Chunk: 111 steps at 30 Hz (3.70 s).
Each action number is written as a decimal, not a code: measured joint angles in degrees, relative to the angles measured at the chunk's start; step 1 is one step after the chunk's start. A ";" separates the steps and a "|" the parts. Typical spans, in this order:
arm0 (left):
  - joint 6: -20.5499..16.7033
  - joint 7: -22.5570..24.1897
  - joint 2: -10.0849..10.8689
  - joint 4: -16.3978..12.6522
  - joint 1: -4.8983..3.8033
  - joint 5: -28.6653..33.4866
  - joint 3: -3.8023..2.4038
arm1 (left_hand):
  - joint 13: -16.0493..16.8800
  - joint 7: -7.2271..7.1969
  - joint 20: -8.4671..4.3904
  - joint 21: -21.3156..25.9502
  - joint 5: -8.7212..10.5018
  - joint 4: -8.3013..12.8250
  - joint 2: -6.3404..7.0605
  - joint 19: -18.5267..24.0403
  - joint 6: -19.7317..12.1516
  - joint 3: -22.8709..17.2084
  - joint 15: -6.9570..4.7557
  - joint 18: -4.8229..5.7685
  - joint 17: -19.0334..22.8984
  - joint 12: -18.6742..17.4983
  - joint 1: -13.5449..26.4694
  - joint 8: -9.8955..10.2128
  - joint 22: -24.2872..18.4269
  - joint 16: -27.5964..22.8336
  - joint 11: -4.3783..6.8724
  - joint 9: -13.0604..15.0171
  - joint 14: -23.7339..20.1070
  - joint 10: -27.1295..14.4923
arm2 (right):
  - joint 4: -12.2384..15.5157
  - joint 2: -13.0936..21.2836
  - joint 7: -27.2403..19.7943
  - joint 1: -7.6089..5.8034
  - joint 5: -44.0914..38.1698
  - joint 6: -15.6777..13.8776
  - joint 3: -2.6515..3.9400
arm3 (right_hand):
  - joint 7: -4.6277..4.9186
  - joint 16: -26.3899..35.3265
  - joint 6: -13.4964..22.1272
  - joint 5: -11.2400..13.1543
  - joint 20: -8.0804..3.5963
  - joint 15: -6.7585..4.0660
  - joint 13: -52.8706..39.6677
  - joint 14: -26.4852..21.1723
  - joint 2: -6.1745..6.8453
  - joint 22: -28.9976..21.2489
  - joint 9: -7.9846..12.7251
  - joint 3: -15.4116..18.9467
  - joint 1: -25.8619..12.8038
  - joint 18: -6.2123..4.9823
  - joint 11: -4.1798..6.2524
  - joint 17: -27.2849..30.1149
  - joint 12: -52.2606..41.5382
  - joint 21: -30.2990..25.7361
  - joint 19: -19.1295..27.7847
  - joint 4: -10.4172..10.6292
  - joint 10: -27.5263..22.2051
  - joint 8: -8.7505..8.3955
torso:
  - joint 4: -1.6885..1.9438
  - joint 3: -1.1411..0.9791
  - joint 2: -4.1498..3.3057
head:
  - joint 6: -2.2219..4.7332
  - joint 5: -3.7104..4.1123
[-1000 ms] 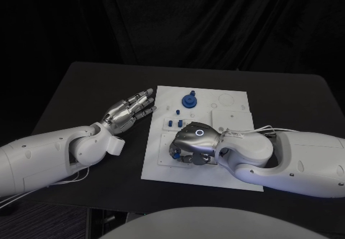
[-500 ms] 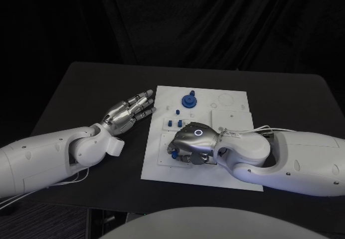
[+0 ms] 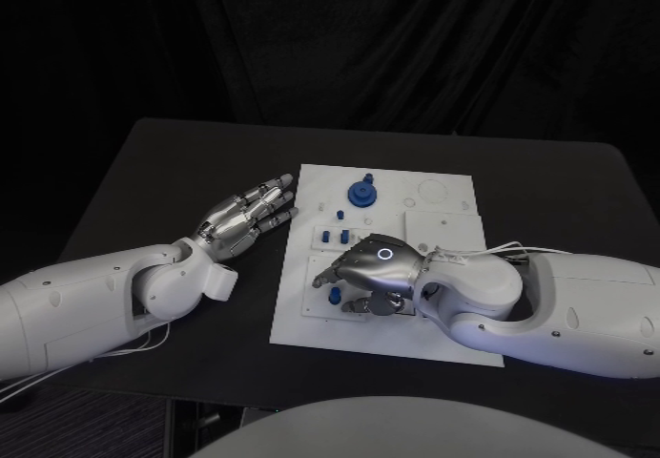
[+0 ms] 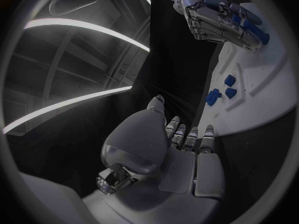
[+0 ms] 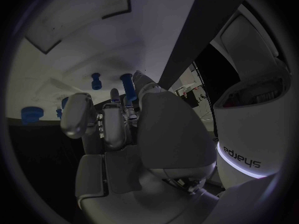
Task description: Assemble the parts on the task board
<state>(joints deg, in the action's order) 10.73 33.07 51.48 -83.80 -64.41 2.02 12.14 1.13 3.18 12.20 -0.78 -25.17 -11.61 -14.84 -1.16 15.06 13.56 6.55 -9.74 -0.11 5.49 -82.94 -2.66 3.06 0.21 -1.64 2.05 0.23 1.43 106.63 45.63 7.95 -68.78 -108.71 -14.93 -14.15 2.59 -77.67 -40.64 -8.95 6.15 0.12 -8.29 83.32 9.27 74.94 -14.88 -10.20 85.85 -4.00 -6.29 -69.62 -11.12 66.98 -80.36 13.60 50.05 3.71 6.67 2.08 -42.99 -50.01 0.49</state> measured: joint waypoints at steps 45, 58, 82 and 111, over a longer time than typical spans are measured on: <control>-3.70 4.34 3.52 -4.93 0.05 -2.72 0.00 | 0.51 0.45 -6.42 0.00 -0.32 -2.65 -0.03 -0.21 5.94 0.85 -3.85 1.82 -0.01 4.44 0.03 -2.07 -0.14 0.00 -0.59 0.53 0.09 2.24 | 8.13 28.95 15.12 -3.60 27.01 -8.00 -0.10 | -0.30 -12.17 -18.60 -3.18 -4.00 -4.53 -66.66 0.64 -1.88 -0.03 -10.65 3.39 -21.21 1.81 7.43 -5.33 -78.74 16.03 -3.79 3.31 33.99 23.56 | -0.12 0.32 0.15 | 0.00 9.70; -8.44 5.43 6.15 -8.35 0.05 -8.79 -0.01 | 0.56 0.30 -9.24 0.00 2.49 -5.22 0.10 0.41 7.28 2.39 -4.93 3.62 0.07 4.90 1.03 -2.08 -1.39 0.00 -0.19 0.52 -0.20 2.67 | 10.21 28.64 24.10 -2.33 22.38 -2.59 -0.09 | -0.69 -12.17 -16.74 -2.20 -4.21 -4.73 -66.65 0.83 0.48 -0.03 -15.23 4.14 -29.74 2.07 7.94 -5.32 -78.74 18.74 -3.58 3.54 33.89 25.58 | -0.24 0.29 0.14 | 0.00 11.37; -9.11 5.67 5.76 -7.46 0.02 -11.85 -0.01 | 0.55 1.13 -7.56 0.00 -0.06 -4.59 -0.28 0.00 6.45 1.41 -3.95 3.60 0.04 4.19 -1.19 -1.61 -1.03 0.00 -1.14 0.51 -0.34 2.36 | 12.15 26.61 29.43 1.24 14.13 -0.05 -0.11 | -1.72 -12.17 -20.37 5.72 -5.74 -6.37 -66.63 0.64 3.80 -0.04 -18.28 10.44 -34.71 2.67 8.70 -5.31 -78.74 21.50 -3.70 3.63 33.95 25.58 | -0.16 0.32 0.10 | 0.00 10.96; -6.93 5.73 4.55 -5.71 0.02 -12.10 0.00 | 0.54 1.55 -6.03 0.00 -0.27 -4.26 -0.27 -0.32 6.03 1.09 -2.85 3.59 0.03 4.18 -2.09 -1.61 -0.64 0.00 -2.15 0.50 -0.21 2.55 | 10.75 23.76 30.67 2.47 12.35 5.63 0.19 | -1.50 -12.16 -20.43 -27.90 -5.74 -6.28 -66.62 0.68 -1.28 0.00 -21.56 1.70 -26.38 2.66 8.74 -5.30 -78.73 19.54 -3.69 3.40 33.87 19.47 | -0.15 0.32 0.19 | 0.00 10.31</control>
<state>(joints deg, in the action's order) 3.81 38.79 56.03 -89.51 -64.39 -10.09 12.13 1.67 4.72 6.17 -0.78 -25.44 -15.88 -15.11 -1.48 21.09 14.66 3.70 -6.16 -0.09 9.67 -85.04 -4.27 2.42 0.21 -3.79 2.55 0.02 3.98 117.39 69.39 38.62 -66.31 -96.37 -9.30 -13.96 1.09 -89.83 -61.07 -36.86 0.41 -6.16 -74.91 84.00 7.99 74.95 -36.44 -8.51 59.47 -1.35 2.45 -74.92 -89.85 86.52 -84.06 17.00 83.92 23.19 6.52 2.41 -42.80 -50.01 10.80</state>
